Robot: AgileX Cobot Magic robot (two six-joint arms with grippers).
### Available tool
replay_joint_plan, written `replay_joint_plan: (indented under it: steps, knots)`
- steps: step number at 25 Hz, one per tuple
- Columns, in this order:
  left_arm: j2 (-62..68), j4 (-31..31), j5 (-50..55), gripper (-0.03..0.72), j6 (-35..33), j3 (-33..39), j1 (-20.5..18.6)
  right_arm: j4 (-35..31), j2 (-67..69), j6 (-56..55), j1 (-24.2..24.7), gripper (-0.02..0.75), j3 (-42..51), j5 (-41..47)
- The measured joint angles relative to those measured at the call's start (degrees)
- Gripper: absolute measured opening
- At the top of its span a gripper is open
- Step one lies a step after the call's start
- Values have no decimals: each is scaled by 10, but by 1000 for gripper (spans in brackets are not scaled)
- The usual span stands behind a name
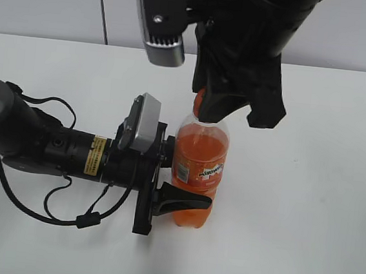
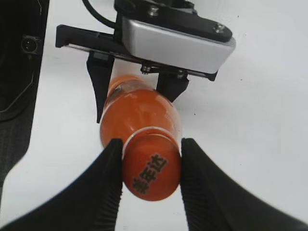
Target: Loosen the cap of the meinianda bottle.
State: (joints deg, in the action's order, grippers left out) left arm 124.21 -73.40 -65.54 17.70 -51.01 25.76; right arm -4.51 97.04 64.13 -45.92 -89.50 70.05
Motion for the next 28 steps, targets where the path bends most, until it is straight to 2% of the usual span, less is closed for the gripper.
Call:
replay_joint_plan:
  steps: [19, 22, 28]
  knots:
    - [0, -1, 1, 397, 0, 0, 0, 1, -41, 21, 0, 273, 0, 0]
    - [0, -1, 1, 397, 0, 0, 0, 0, -51, -23, 0, 273, -3, 0]
    - [0, -1, 1, 397, 0, 0, 0, 8, -57, -209, 22, 273, -8, 0]
